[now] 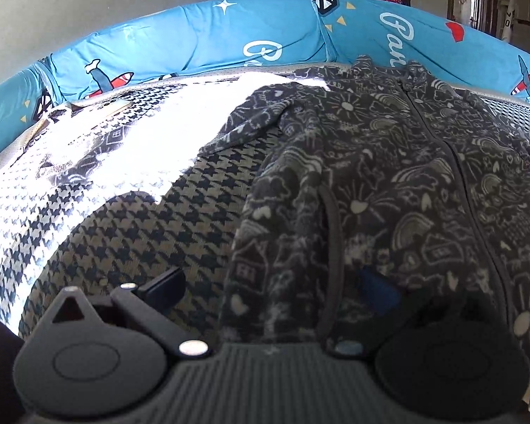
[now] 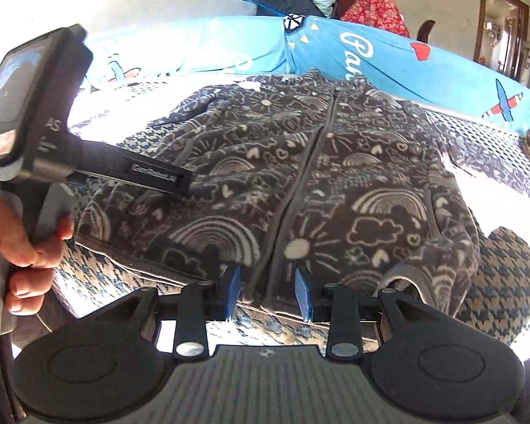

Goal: Fold clothes

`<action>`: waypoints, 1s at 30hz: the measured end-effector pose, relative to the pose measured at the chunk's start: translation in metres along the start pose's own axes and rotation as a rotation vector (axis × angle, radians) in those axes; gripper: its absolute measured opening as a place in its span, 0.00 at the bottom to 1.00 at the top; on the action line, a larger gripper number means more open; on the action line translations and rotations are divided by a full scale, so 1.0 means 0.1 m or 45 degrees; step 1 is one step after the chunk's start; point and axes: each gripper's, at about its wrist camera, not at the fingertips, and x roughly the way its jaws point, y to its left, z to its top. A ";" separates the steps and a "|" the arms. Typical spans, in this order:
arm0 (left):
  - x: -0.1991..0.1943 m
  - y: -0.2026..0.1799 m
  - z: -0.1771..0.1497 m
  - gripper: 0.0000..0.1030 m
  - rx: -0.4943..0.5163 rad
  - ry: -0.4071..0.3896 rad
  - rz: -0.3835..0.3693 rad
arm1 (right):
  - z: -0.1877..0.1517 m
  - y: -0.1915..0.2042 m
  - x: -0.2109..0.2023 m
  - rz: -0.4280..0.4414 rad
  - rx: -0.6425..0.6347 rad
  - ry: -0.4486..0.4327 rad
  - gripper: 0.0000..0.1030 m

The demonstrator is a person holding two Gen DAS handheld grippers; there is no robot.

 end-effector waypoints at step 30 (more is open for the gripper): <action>0.05 -0.16 0.01 1.00 0.064 -0.017 -0.007 | -0.10 -0.53 -0.01 -0.545 0.173 0.120 0.43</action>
